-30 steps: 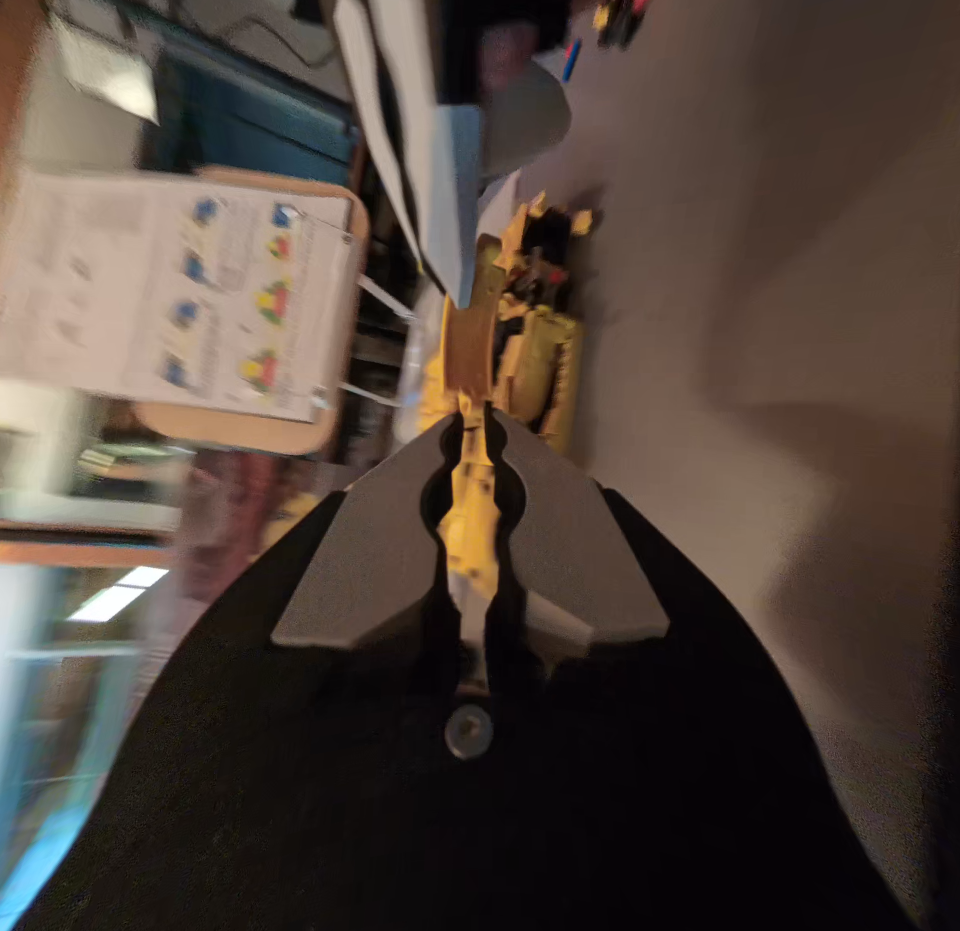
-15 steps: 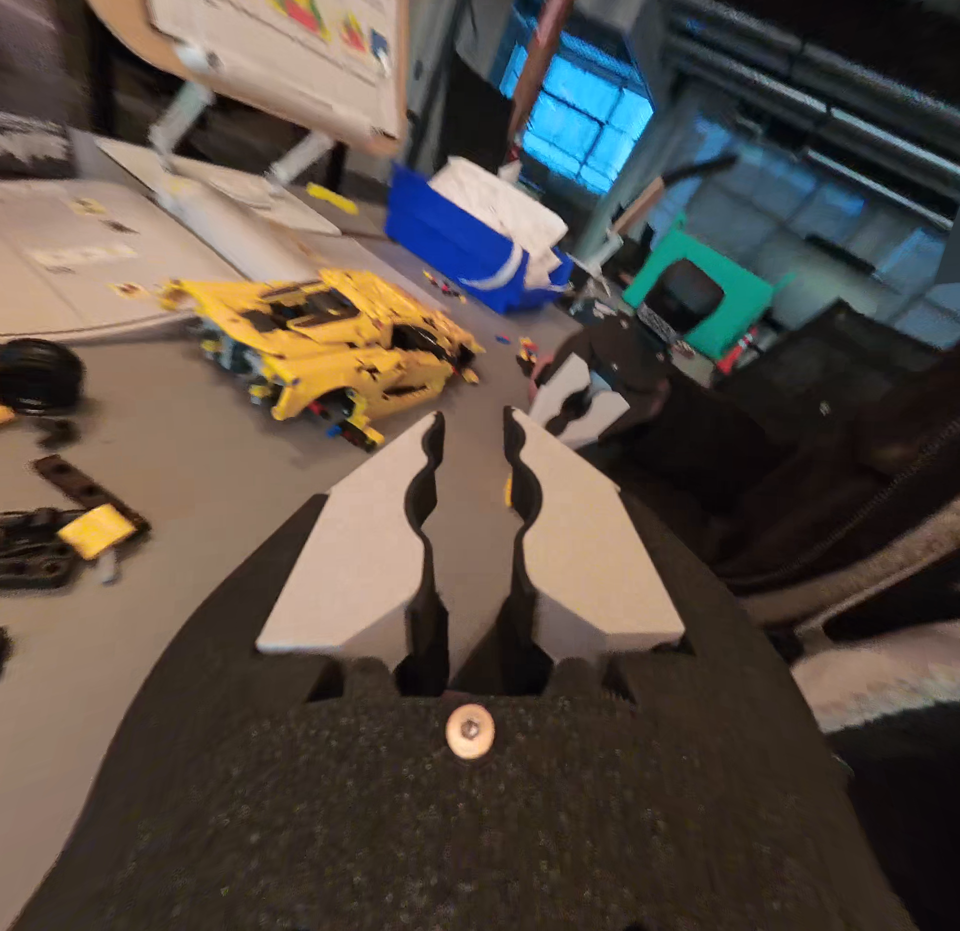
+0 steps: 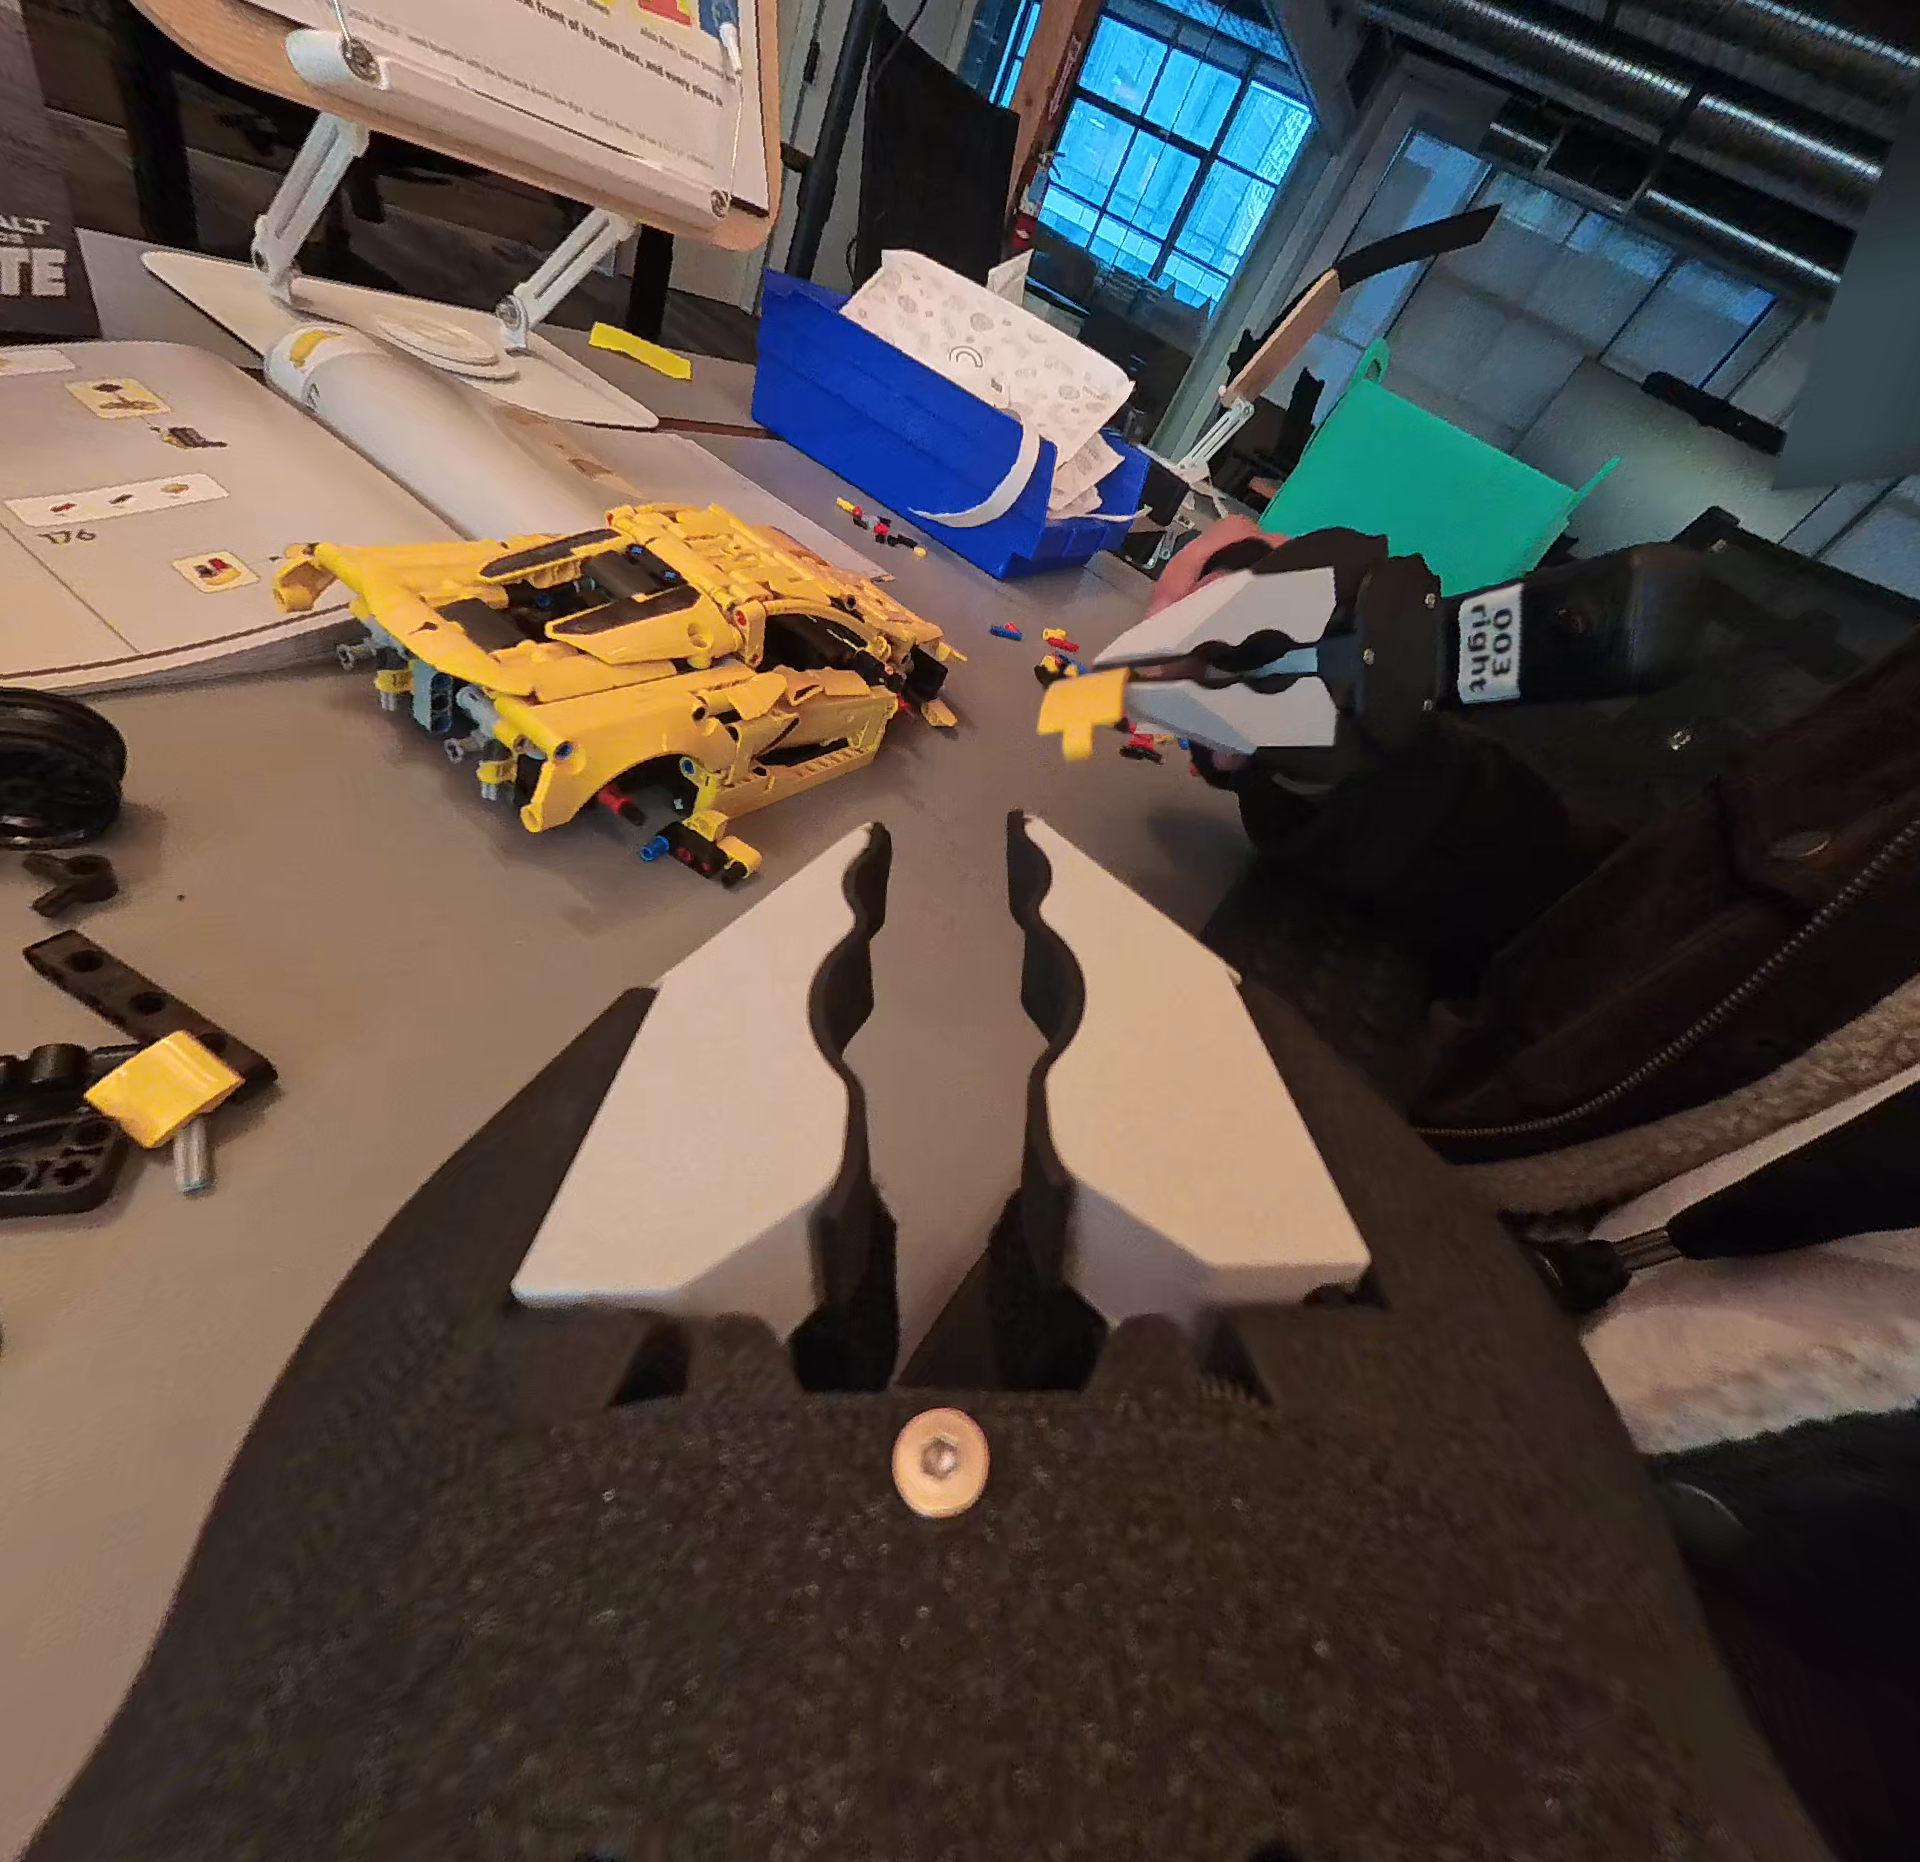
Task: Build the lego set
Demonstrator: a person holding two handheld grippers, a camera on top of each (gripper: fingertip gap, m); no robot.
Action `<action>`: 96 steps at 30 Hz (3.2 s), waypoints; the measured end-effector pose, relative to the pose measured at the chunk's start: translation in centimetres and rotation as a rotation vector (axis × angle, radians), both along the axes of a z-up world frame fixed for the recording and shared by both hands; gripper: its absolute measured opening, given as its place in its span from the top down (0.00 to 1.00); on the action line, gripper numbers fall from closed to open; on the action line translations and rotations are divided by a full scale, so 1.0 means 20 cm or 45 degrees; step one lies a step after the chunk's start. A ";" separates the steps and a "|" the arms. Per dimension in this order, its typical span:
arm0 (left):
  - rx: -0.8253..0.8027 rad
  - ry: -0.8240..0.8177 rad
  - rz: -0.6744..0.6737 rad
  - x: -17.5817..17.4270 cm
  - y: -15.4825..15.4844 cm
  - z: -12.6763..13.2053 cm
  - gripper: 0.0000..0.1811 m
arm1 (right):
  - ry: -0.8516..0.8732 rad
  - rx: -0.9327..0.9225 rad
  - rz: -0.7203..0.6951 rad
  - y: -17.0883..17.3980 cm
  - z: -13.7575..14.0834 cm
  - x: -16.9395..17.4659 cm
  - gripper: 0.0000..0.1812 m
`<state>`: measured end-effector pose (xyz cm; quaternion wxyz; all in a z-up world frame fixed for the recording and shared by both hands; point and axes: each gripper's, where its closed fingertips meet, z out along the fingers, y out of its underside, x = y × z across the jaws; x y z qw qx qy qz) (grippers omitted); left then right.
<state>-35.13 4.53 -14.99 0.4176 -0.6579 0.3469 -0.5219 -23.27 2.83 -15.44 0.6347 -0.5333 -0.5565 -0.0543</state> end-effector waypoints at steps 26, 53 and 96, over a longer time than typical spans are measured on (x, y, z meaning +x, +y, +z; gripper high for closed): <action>0.009 -0.010 -0.304 0.28 -0.11 0.02 0.84 | 0.035 0.469 -0.030 -0.06 0.23 -0.02 1.00; 0.448 0.045 -0.330 0.37 -0.20 0.03 0.96 | 0.321 -0.152 0.134 -0.08 0.09 -0.08 0.80; 0.079 -0.251 -0.551 0.30 -0.26 0.15 0.96 | 1.067 -1.377 0.628 -0.18 0.20 -0.07 0.95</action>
